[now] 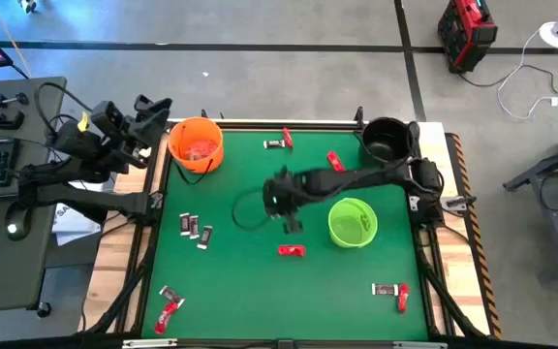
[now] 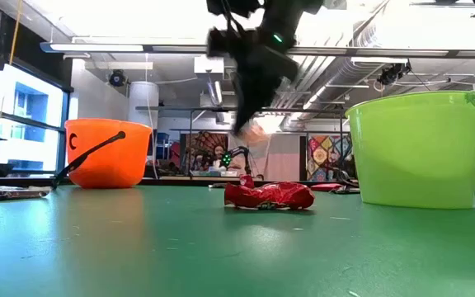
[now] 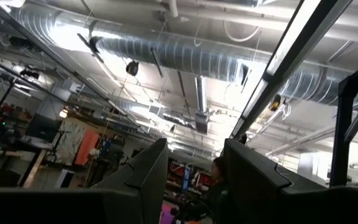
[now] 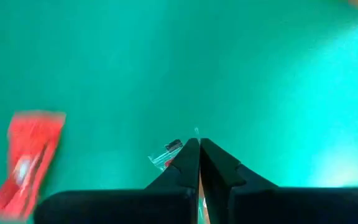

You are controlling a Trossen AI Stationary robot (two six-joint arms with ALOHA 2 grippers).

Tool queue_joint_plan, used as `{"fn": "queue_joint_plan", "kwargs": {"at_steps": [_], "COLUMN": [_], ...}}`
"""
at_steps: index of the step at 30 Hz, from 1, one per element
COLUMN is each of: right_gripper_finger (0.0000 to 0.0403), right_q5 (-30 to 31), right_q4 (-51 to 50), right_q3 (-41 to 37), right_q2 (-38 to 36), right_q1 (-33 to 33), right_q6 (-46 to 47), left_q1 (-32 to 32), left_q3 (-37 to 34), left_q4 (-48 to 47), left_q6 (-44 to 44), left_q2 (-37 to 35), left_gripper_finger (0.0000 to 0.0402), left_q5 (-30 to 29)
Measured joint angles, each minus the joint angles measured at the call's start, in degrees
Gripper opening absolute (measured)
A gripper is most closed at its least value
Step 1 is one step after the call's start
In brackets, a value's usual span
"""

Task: Sort candy by brand, put in halloween buckets
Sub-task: Put the orange gummy into the orange bucket

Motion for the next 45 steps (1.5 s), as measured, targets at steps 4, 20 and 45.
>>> {"fn": "queue_joint_plan", "kwargs": {"at_steps": [4, 20, 45], "right_gripper_finger": [0.0000, 0.0000, 0.0150], "right_q5": [0.15, -11.59, -14.07], "right_q4": [6.54, 55.75, 59.09], "right_q3": [6.77, 18.57, 37.70], "right_q2": [0.00, 18.03, 36.61], "right_q1": [-4.79, -17.50, -19.35], "right_q6": [-0.95, 31.16, 49.46], "left_q1": [0.00, 0.00, -0.01], "left_q3": [0.00, 0.02, 0.02], "left_q4": [0.04, 1.63, 1.12], "left_q6": [0.00, -4.77, -6.54], "left_q2": [-1.20, 0.36, 0.53], "left_gripper_finger": [0.0147, 0.0147, 0.0147], "left_q5": [-0.02, -0.42, -0.46]}}
